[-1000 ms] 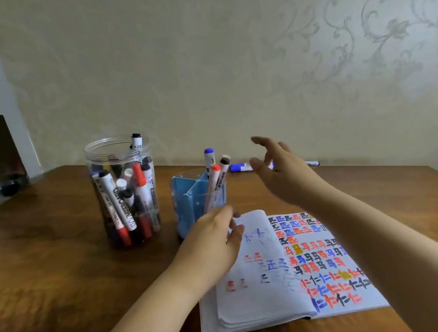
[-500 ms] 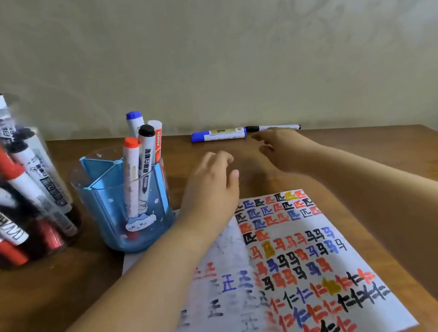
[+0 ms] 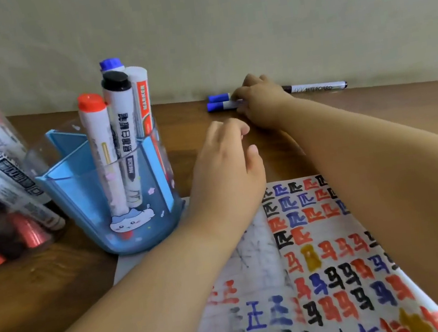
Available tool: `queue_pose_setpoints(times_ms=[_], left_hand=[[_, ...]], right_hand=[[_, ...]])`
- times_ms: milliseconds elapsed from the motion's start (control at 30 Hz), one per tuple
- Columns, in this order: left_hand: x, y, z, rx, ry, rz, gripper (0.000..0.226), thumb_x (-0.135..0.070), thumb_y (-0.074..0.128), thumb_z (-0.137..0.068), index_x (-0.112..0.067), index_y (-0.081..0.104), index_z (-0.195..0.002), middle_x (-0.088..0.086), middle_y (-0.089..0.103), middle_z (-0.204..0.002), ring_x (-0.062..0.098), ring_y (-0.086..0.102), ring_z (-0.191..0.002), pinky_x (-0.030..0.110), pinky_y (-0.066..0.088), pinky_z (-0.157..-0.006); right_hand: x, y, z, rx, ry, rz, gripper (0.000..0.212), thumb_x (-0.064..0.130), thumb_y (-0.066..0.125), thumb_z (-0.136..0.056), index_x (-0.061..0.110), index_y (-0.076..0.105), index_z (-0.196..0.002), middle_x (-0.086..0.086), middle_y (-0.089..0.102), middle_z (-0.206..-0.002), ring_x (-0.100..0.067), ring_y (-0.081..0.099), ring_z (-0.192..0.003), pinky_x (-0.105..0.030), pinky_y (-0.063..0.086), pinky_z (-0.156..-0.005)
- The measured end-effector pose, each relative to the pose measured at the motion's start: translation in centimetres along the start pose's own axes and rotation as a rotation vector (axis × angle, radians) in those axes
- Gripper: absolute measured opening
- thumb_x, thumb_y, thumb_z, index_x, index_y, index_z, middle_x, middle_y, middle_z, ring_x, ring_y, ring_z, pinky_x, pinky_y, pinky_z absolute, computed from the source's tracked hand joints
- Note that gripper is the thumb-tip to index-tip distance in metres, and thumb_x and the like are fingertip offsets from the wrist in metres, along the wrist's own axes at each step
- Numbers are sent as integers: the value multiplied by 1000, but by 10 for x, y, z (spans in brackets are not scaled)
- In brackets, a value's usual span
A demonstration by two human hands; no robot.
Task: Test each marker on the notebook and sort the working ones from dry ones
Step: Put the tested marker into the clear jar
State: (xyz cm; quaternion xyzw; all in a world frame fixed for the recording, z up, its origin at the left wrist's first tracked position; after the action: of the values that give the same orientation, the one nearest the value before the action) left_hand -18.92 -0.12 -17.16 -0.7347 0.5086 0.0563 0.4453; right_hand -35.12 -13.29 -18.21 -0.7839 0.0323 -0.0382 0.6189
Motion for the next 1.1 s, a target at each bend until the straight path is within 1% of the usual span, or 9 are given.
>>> queue_pose_setpoints(times_ms=[133, 233, 367, 467, 533, 633, 700, 867, 1100], left_hand=[[0, -2, 3, -11, 18, -10, 27, -20, 49, -92, -20, 50, -119, -9, 47, -113, -2, 43, -97, 5, 37, -70], [-3, -12, 1, -48, 41, 0, 26, -17, 51, -91, -16, 53, -117, -3, 50, -117, 0, 45, -97, 7, 39, -75], [-24, -30, -3, -74, 115, 7, 27, -15, 54, -89, -9, 55, -116, 7, 51, -121, 18, 52, -108, 25, 45, -88], [-51, -26, -1, 157, 196, -83, 37, -25, 52, -91, -10, 48, -125, 6, 46, -129, 19, 44, -118, 22, 31, -94], [-58, -15, 11, 426, 192, -172, 39, -33, 45, -94, -14, 45, -128, 0, 46, -128, 13, 42, -117, 19, 30, -88], [-69, -20, 41, 607, 189, -215, 27, -34, 39, -96, -14, 53, -108, -3, 51, -104, 13, 49, -99, 20, 32, -74], [-74, -25, 61, 656, 186, -214, 20, -33, 37, -97, -18, 48, -91, -5, 48, -91, 12, 49, -88, 23, 34, -70], [-77, -36, 96, 690, 151, -143, 9, -24, 37, -98, -17, 43, -98, 4, 58, -100, 15, 51, -82, 30, 39, -69], [-62, -42, 114, 750, 126, -38, 20, -29, 36, -98, -19, 50, -110, -1, 56, -123, 11, 50, -107, 22, 37, -85]], right_hand=[[4, -5, 9, 34, 13, 62, 36, 42, 43, -97, 19, 53, -122, -9, 45, -126, -29, 38, -119, -38, 33, -95], [8, -30, 41, 12, 4, -22, 30, 35, 43, -97, 15, 52, -118, -11, 54, -118, -30, 49, -108, -36, 39, -87], [12, -75, 122, -32, -66, -135, 16, 27, 49, -96, 14, 48, -104, -9, 63, -97, -31, 56, -85, -38, 45, -69], [23, -97, 187, -7, -141, -112, 11, 25, 52, -95, 18, 45, -99, -1, 59, -90, -27, 55, -80, -36, 38, -62], [30, -108, 224, 15, -146, -107, 14, 29, 51, -95, 18, 45, -103, 2, 58, -92, -23, 53, -79, -36, 42, -64], [44, -118, 267, 18, -135, -119, 18, 32, 50, -95, 18, 45, -106, 3, 59, -100, -16, 49, -77, -34, 44, -67], [53, -119, 287, 15, -123, -128, 23, 31, 48, -96, 19, 46, -116, 3, 61, -111, -16, 55, -83, -32, 46, -70], [83, -105, 310, -9, -146, -89, 31, 31, 41, -99, 17, 48, -126, 0, 57, -123, -21, 56, -106, -30, 45, -79], [104, -78, 318, 33, -166, -46, 30, 23, 39, -99, 17, 44, -129, -2, 51, -123, -20, 46, -114, -31, 41, -89]])
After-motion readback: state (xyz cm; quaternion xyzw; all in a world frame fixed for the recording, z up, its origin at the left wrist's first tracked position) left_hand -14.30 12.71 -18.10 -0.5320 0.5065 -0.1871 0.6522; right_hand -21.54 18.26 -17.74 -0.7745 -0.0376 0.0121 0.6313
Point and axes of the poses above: each hand's wrist, its own z-axis away from the middle knuckle, its own y-axis out of the palm, x = y × z, the point moved 7 cm from there along -z, towards the middle knuckle
